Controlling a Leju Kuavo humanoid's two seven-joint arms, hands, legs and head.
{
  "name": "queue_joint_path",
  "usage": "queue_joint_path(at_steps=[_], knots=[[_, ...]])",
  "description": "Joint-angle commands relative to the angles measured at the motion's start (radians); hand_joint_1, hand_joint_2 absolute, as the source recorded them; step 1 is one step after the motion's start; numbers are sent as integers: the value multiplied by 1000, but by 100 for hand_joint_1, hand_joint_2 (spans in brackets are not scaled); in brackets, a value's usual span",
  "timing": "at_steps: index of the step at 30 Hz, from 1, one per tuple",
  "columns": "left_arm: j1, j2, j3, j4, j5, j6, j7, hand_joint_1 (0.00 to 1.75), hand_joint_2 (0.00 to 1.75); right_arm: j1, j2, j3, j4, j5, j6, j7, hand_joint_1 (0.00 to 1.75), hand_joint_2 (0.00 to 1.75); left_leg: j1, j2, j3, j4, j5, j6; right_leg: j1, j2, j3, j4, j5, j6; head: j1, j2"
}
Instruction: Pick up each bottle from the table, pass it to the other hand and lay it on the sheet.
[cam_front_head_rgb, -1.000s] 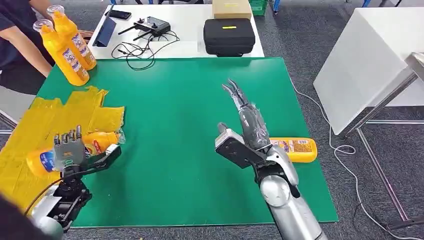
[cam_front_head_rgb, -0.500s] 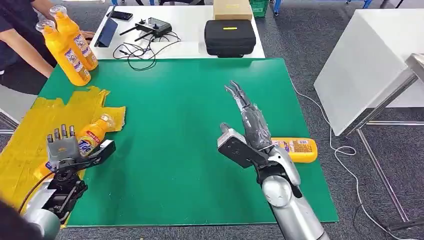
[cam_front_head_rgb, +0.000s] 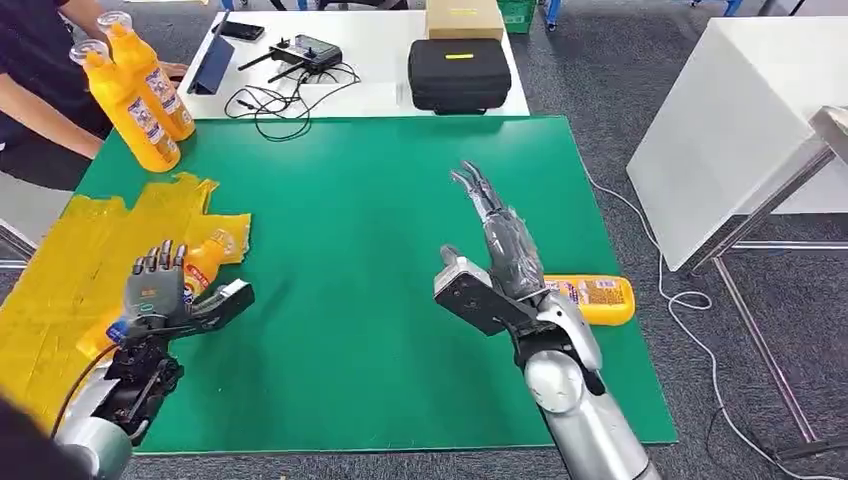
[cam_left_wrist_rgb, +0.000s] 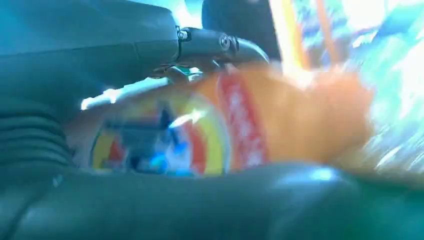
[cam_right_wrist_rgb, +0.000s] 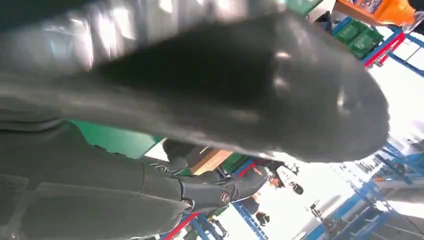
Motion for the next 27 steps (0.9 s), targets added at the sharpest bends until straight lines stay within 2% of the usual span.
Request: queue_joint_path(at_steps=[1, 3, 4, 12, 16, 19, 20, 22, 24, 27], knots=[[22, -117, 332, -326, 294, 166, -422, 0, 0, -61, -8, -44, 119, -12, -8, -36, 0, 0, 0, -4, 1, 0, 0, 0, 1, -6, 3, -1, -2, 1, 0, 0], [33, -171, 507, -424, 411, 166, -656, 0, 0, -60, -5, -43, 133, -14, -17, -49, 0, 0, 1, -3, 3, 0, -2, 0, 1, -5, 5, -1, -2, 1, 0, 0], [22, -194, 568, -438, 464, 166, -736, 0, 0, -54, -4, -43, 130, -14, -20, -51, 0, 0, 1, -2, 2, 0, -1, 0, 1, -3, 4, -1, -1, 1, 0, 0], [19, -196, 561, -447, 486, 166, -736, 0, 0, -51, -3, -43, 124, -14, -20, -51, 0, 0, 0, 0, -1, 0, -1, 0, 0, -1, 0, -1, 0, 0, 0, 0], [73, -138, 300, -619, 987, 166, -736, 0, 0, 3, -10, -62, 74, 45, -39, -17, 0, 0, 1, -2, 0, 0, -1, 0, 1, -3, 2, 0, -1, 0, 0, 0], [111, -120, 199, -716, 1185, 155, -736, 0, 0, 73, -46, -64, 65, 147, -19, 52, 0, 0, 2, -2, 2, -1, -2, 0, 2, -4, 4, -1, -2, 0, 0, 0], [118, -118, 193, -729, 1213, 146, -736, 0, 0, 94, -60, -64, 73, 189, -27, 86, 0, 175, 1, -4, 2, -1, -1, 0, 1, -5, 4, -2, -2, 0, 0, 0], [116, -105, 180, -736, 1253, 128, -736, 0, 0, 123, -75, -59, 83, 252, -19, 125, 0, 175, 2, -6, 3, -1, -2, 0, 2, -7, 5, -2, -3, 1, 0, 0], [87, -89, 161, -712, 1275, 125, -736, 0, 0, 179, -90, -56, 87, 351, 43, 213, 0, 175, 1, -6, -1, -1, -1, 0, 1, -6, 2, -1, -1, 1, 0, 0], [72, -73, 159, -694, 1282, 138, -736, 0, 0, 238, -125, -47, 105, 397, 70, 242, 0, 175, 1, -7, 0, -1, -1, 0, 1, -7, 3, -2, -2, 0, 0, 0]])
